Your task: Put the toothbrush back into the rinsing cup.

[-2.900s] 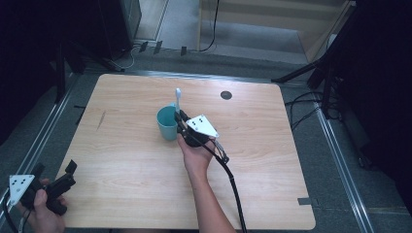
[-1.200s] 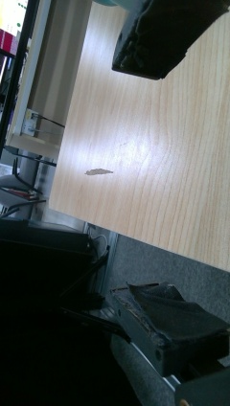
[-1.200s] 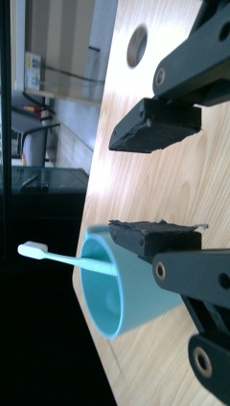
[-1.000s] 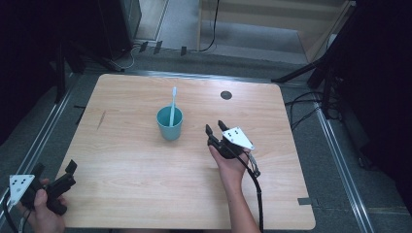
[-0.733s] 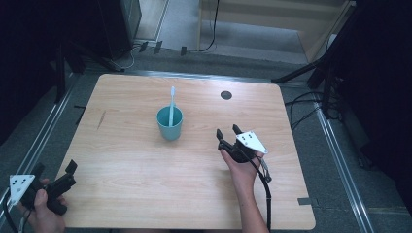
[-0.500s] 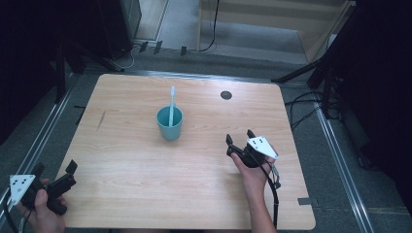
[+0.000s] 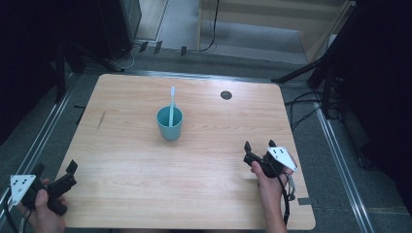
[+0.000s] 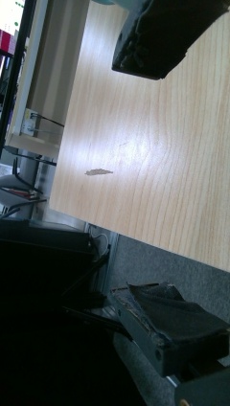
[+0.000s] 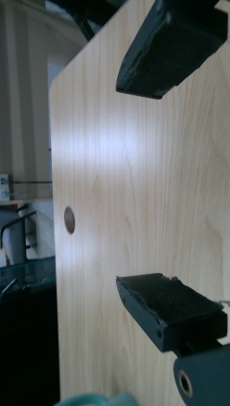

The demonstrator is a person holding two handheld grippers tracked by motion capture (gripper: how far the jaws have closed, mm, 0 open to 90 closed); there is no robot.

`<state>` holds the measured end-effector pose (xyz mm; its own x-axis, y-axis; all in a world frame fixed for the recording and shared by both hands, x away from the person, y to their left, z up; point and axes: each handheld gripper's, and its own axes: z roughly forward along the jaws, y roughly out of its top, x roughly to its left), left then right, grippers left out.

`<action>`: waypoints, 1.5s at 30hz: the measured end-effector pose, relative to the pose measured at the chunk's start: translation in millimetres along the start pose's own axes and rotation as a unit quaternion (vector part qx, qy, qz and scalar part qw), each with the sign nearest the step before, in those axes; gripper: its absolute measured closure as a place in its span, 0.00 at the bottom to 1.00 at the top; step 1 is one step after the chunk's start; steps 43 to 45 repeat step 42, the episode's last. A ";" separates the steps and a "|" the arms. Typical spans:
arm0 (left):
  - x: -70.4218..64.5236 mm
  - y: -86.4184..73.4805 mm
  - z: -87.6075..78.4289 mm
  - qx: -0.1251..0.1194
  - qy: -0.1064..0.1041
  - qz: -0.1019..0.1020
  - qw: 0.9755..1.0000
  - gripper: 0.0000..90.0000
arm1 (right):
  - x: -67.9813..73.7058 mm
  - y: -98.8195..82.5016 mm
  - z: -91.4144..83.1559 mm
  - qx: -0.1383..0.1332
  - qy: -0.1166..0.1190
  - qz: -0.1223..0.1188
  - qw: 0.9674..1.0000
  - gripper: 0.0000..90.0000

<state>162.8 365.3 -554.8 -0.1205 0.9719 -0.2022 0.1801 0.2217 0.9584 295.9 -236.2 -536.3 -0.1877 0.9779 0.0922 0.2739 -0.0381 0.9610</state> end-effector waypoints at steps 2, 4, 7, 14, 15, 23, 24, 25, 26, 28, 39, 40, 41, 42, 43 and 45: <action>0.0 0.0 0.0 0.000 0.000 0.000 1.000 0.00 | -5.0 -2.1 -3.4 -0.001 -0.004 -0.006 1.000 0.08; -0.1 -0.1 0.0 0.000 0.000 0.000 1.000 0.00 | -9.5 -4.3 -6.6 0.002 -0.004 -0.008 1.000 0.07; -0.1 -0.1 -0.1 -0.001 0.000 0.000 1.000 0.00 | -16.5 -7.8 -11.7 -0.001 -0.011 -0.011 1.000 0.07; -0.4 -0.2 -0.4 0.001 0.000 0.003 1.000 0.00 | -33.0 -11.8 -21.1 -0.004 -0.030 0.001 1.000 0.07; -0.6 -0.2 -0.3 0.000 0.000 0.004 1.000 0.00 | -38.5 -12.2 -24.4 -0.006 -0.036 0.000 0.999 0.07; -1.0 -0.3 -0.5 0.000 0.000 0.005 1.000 0.00 | -57.1 -14.5 -39.3 -0.011 -0.051 0.008 0.999 0.07; -1.0 -0.3 -0.5 0.000 0.000 0.005 1.000 0.00 | -59.1 -14.8 -41.2 -0.011 -0.053 0.009 0.998 0.07; -1.0 -0.3 -0.5 0.000 0.000 0.005 1.000 0.00 | -59.1 -14.8 -41.2 -0.011 -0.053 0.009 0.998 0.07; -1.1 -0.3 -0.5 0.000 0.001 0.005 1.000 0.00 | -61.1 -15.2 -43.0 -0.012 -0.055 0.009 0.998 0.07; -1.1 -0.3 -0.5 0.000 0.001 0.005 1.000 0.00 | -66.1 -16.5 -48.7 -0.017 -0.058 0.012 0.998 0.08; -1.4 -0.3 -0.4 0.001 0.002 0.007 1.000 0.00 | -73.3 -23.5 -67.8 -0.076 -0.070 0.055 0.993 0.14; -1.7 -0.3 -0.2 0.001 0.002 0.009 1.000 0.00 | -73.0 -23.6 -67.9 -0.077 -0.070 0.054 0.993 0.14; -1.7 -0.3 -0.2 0.002 0.002 0.008 1.000 0.00 | -72.4 -23.6 -68.0 -0.077 -0.068 0.053 0.993 0.14; -1.7 -0.3 -0.2 0.002 0.002 0.008 1.000 0.00 | -72.4 -23.6 -68.0 -0.077 -0.068 0.053 0.993 0.14; -1.7 -0.3 -0.2 0.002 0.002 0.008 1.000 0.00 | -72.4 -23.6 -68.0 -0.077 -0.068 0.053 0.993 0.14; -1.7 -0.3 -0.2 0.002 0.002 0.008 1.000 0.00 | -72.4 -23.6 -68.0 -0.077 -0.068 0.053 0.993 0.14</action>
